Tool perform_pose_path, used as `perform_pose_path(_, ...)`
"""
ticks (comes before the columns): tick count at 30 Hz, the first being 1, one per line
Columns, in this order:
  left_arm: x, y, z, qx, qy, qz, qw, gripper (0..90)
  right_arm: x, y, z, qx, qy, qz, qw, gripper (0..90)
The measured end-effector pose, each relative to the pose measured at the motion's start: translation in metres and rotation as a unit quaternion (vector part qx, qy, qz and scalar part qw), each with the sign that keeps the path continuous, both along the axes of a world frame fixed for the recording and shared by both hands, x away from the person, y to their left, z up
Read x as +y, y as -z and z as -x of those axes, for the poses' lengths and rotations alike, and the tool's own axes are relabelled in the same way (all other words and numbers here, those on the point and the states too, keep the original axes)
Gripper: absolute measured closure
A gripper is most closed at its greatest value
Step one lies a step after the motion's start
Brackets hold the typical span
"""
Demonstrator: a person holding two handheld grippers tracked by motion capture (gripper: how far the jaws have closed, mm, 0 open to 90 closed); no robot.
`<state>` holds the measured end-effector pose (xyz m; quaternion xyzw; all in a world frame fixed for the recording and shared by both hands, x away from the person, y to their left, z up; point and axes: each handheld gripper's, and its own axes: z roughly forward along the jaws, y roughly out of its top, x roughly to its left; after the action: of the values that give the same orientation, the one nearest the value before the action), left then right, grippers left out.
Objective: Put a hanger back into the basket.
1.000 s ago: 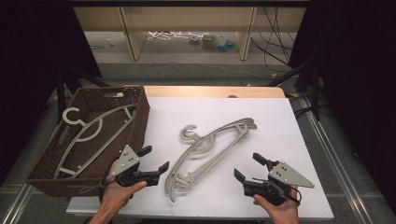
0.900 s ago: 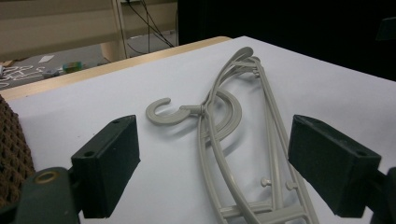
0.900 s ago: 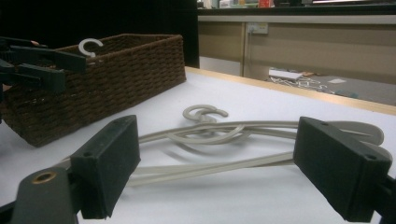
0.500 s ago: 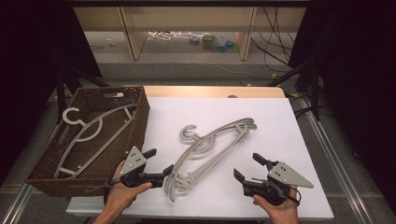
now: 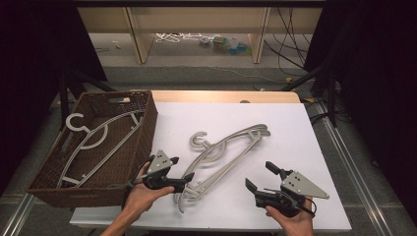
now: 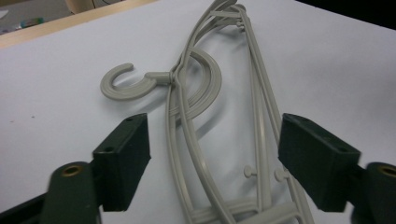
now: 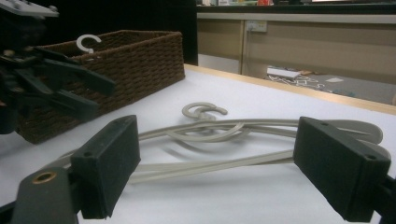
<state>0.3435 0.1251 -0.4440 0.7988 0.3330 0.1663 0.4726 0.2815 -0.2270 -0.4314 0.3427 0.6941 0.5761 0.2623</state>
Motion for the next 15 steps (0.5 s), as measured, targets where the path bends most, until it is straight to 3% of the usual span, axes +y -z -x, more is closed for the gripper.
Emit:
perform_pose_path(2, -0.008, 0.003, -0.006, 0.016, 0.01, -0.022, 0.9996, 26.7, 0.0, 0.0, 0.0, 0.003, -0.002, 0.003, 1.0, 15.7)
perform_pose_path(4, -0.015, 0.007, -0.011, 0.013, 0.017, -0.047, 0.9987, 29.1, 0.001, 0.001, 0.0, -0.003, -0.004, -0.003, 1.0, 15.7)
perform_pose_path(6, -0.019, 0.012, -0.017, 0.03, 0.011, -0.051, 0.9982, 29.2, 0.0, 0.0, 0.002, 0.014, -0.003, -0.003, 0.9999, 15.7)
perform_pose_path(8, -0.02, 0.013, -0.02, 0.03, 0.013, -0.059, 0.9977, 30.0, -0.001, 0.001, 0.0, -0.001, -0.003, -0.001, 1.0, 15.7)
perform_pose_path(9, -0.023, 0.015, -0.025, 0.034, 0.006, -0.059, 0.9977, 30.5, 0.0, 0.0, 0.002, 0.015, -0.008, -0.011, 0.9998, 15.7)
perform_pose_path(10, -0.023, 0.016, -0.027, 0.037, 0.008, -0.058, 0.9976, 32.1, 0.0, 0.0, 0.001, 0.009, -0.005, -0.009, 0.9999, 15.7)
perform_pose_path(11, -0.024, 0.016, -0.029, 0.037, 0.011, -0.065, 0.9971, 33.7, -0.001, -0.001, 0.001, 0.0, -0.001, 0.001, 1.0, 15.7)
perform_pose_path(14, -0.026, 0.017, -0.032, 0.047, 0.019, -0.076, 0.9958, 33.6, 0.0, 0.0, 0.002, 0.018, -0.002, -0.002, 0.9998, 15.7)
perform_pose_path(15, -0.029, 0.019, -0.035, 0.049, 0.022, -0.089, 0.9945, 34.6, 0.0, 0.0, 0.002, 0.017, -0.001, -0.002, 0.9999, 15.7)
